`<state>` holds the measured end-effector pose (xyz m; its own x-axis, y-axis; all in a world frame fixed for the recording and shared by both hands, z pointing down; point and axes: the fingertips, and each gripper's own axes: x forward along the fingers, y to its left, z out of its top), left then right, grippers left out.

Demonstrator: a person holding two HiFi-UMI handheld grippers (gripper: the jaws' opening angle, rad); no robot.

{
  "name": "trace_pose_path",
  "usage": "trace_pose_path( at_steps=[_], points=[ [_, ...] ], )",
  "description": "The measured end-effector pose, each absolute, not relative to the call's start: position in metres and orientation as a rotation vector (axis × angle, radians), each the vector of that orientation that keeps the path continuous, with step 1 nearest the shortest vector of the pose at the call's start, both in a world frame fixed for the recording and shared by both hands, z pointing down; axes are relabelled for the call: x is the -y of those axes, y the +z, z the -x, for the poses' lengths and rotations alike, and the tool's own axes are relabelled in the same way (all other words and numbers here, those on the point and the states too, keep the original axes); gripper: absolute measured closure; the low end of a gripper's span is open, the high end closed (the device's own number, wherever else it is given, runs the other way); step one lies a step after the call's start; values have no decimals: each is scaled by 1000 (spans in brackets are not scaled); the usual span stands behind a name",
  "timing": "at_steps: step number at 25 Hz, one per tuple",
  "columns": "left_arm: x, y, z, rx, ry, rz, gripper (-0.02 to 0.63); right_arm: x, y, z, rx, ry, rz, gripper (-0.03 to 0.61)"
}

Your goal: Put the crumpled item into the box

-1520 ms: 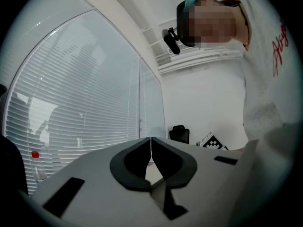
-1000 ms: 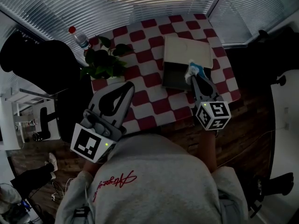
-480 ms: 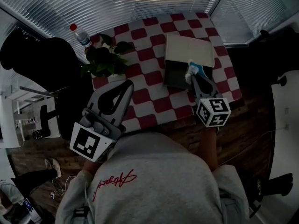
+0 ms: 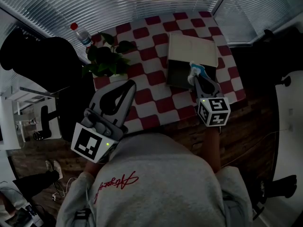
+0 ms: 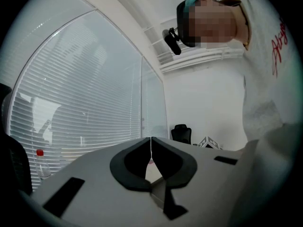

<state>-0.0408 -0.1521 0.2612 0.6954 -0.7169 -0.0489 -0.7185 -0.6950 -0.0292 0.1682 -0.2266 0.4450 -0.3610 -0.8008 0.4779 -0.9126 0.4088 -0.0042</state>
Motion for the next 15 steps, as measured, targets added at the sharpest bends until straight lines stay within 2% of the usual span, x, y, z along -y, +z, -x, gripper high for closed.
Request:
trace_pose_path(
  at_steps=[15],
  points=[
    [152, 261, 43, -1223, 49, 2842, 595, 229, 462, -164, 2236, 381, -1419, 534]
  ],
)
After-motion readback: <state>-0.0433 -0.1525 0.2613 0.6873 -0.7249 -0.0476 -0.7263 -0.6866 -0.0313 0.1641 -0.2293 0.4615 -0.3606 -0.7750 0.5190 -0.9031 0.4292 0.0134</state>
